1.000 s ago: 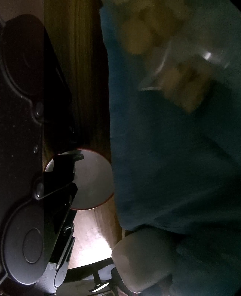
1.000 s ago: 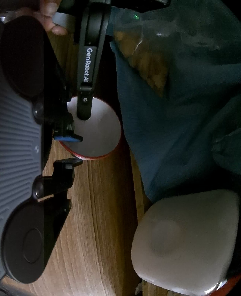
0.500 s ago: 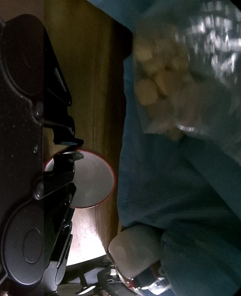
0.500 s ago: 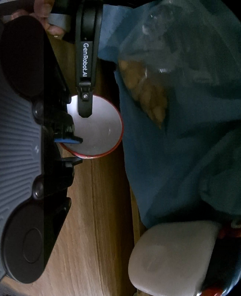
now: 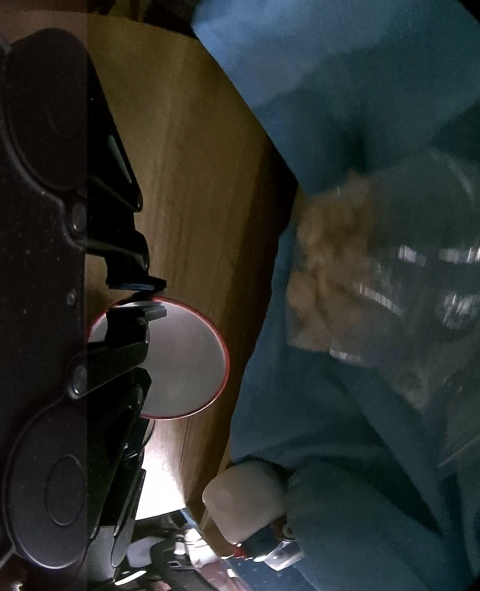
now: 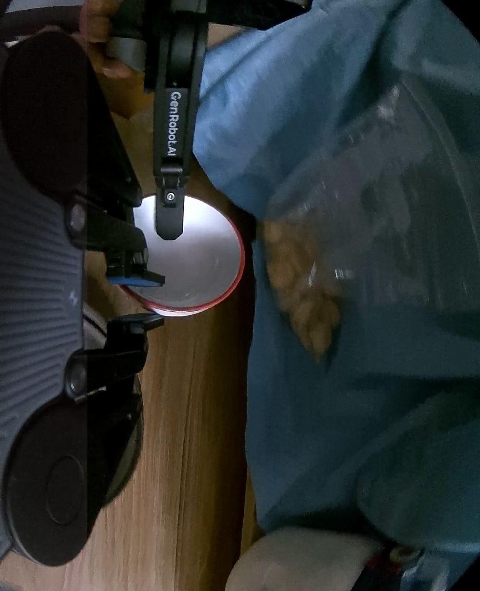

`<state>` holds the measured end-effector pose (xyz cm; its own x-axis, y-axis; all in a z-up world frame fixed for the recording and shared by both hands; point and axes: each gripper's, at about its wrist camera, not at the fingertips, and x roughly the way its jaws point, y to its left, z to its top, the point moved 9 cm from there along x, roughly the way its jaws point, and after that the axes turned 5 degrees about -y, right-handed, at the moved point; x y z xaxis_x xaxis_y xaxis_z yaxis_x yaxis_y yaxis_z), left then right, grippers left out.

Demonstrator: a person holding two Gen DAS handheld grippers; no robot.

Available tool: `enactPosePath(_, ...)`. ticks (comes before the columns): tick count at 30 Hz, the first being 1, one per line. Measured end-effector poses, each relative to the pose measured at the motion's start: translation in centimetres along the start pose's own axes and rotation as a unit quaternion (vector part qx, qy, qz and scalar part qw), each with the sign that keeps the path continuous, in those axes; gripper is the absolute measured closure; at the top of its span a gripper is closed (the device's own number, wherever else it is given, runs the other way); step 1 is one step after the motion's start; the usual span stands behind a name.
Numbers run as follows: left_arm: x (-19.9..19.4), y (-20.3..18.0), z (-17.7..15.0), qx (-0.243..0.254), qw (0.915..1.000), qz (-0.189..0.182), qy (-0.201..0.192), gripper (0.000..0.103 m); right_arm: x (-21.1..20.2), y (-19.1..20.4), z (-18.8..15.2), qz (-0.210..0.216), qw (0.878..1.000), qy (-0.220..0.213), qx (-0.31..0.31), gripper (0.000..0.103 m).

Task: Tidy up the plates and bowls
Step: 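Lift the second white bowl with both grippers and lower it into the first white bowl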

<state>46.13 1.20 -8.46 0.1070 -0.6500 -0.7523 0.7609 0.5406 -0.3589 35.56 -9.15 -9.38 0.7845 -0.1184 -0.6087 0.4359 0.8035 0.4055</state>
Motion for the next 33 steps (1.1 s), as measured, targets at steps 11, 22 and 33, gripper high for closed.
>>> enactPosePath(11,-3.6,3.9,-2.1,-0.034,0.9990,0.027,-0.006,0.096,0.4,4.6,-1.7,0.046,0.998,0.028,-0.042,0.085)
enactPosePath(22,-5.4,6.2,-4.4,-0.046,0.9982,0.035,0.017,0.096,0.3,7.3,-4.0,0.084,0.991,0.073,-0.073,0.083)
enactPosePath(33,-5.5,6.7,-6.5,-0.043,0.9967,0.041,0.056,0.095,0.4,8.0,-5.9,0.091,0.985,0.115,-0.095,0.083)
